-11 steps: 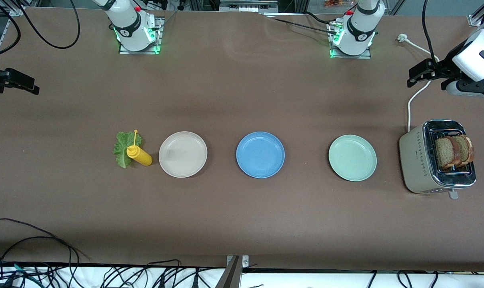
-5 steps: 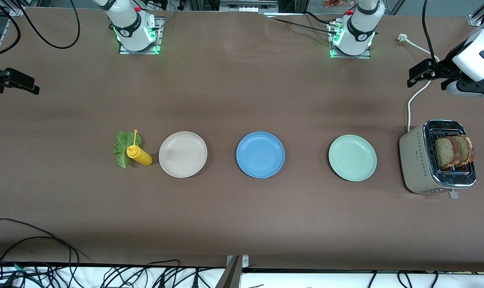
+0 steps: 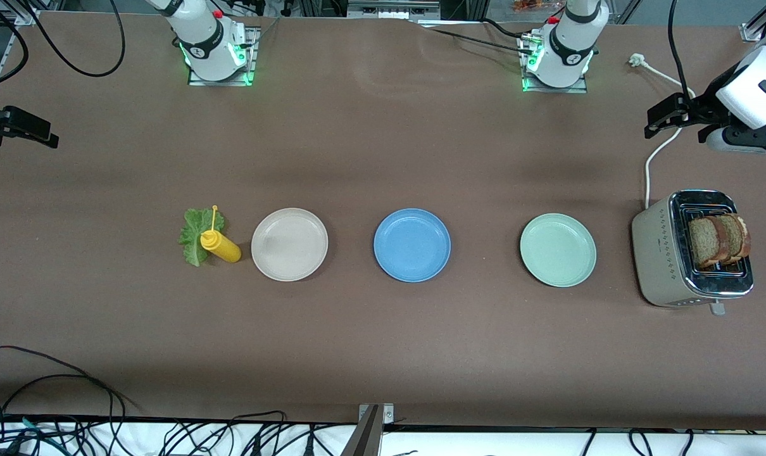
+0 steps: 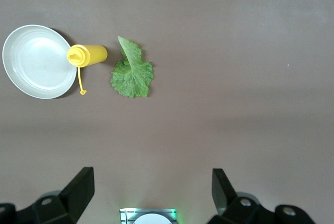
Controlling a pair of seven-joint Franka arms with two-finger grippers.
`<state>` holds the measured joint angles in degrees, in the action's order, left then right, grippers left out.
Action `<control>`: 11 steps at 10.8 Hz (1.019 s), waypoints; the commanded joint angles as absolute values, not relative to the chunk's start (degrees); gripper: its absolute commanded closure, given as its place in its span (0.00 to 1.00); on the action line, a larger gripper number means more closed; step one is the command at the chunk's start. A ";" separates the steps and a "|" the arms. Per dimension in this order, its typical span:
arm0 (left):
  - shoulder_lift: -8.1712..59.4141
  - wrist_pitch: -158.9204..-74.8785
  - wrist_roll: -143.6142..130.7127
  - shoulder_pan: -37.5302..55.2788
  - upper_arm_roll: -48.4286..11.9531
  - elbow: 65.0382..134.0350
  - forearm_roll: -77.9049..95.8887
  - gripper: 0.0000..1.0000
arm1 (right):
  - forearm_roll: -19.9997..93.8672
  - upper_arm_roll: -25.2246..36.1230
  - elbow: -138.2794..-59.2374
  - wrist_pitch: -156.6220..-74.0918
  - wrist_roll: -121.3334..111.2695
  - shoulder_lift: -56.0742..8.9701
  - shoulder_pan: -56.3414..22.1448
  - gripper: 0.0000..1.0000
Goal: Make sandwich in blue plate with both arms
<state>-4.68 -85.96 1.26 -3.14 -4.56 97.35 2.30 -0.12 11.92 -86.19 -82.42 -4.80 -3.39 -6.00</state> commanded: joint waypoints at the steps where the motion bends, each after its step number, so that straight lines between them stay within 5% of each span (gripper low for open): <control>1: -3.96 -85.52 1.85 -3.60 -4.83 95.89 1.49 0.00 | -0.44 11.51 -85.34 -81.12 -5.63 -3.16 -5.89 0.00; 11: -3.96 -85.52 2.45 -3.60 -4.83 95.89 1.49 0.00 | -0.09 13.19 -85.25 -81.04 -6.42 -2.90 -5.80 0.00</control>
